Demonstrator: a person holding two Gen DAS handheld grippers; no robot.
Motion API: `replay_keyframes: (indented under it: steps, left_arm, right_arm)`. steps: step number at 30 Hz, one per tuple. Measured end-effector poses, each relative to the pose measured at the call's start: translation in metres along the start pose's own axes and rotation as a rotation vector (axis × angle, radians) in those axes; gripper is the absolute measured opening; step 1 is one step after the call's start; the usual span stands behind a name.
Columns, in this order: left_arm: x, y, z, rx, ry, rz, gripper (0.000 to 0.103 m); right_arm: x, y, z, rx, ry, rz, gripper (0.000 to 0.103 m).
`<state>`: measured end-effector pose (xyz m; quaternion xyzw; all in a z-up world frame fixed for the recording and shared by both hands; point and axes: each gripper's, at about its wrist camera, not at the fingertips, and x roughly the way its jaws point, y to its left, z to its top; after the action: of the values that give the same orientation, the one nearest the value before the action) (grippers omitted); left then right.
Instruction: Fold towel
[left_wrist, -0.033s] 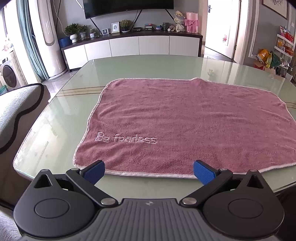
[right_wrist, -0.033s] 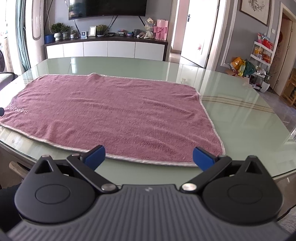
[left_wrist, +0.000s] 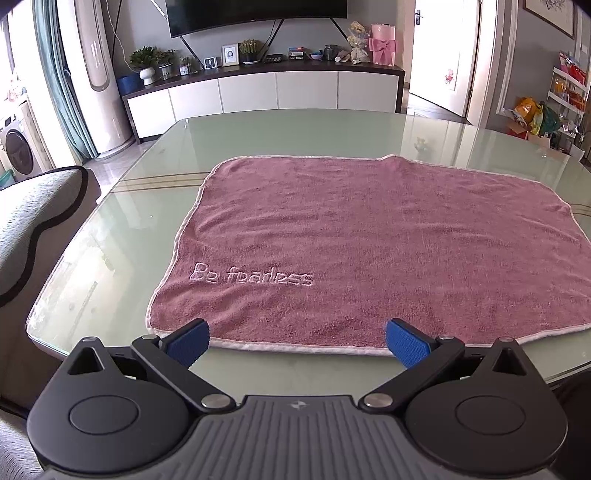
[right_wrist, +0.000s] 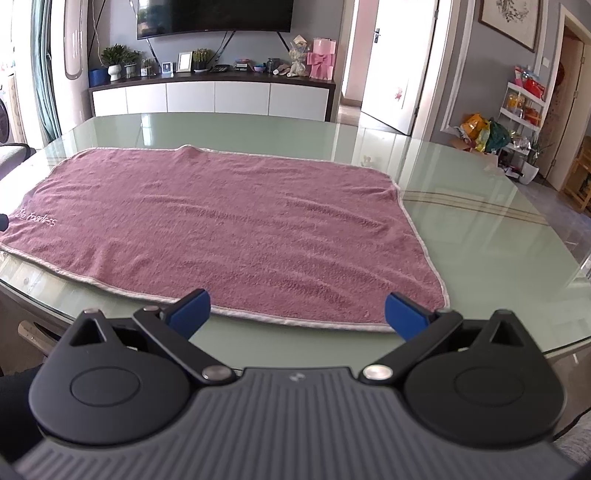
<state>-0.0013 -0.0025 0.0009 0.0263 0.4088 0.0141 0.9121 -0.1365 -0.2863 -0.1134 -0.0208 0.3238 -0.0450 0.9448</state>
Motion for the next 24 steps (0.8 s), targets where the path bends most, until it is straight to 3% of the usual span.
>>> replay_keyframes:
  steps: [10,12,24]
  left_arm:
    - [-0.008,-0.025,-0.003,0.028,-0.008,0.014,0.102]
    - [0.005,0.003,0.0,0.011,0.002,-0.002,0.102]
    - [0.008,0.002,0.005,0.023,0.004,-0.009,0.102]
  right_arm:
    - [-0.001,-0.001,0.0,0.01,0.002,0.011,0.103]
    - [0.0,-0.002,0.0,0.011,0.006,0.012,0.103]
    - [0.001,-0.009,-0.001,0.019,0.015,0.015,0.103]
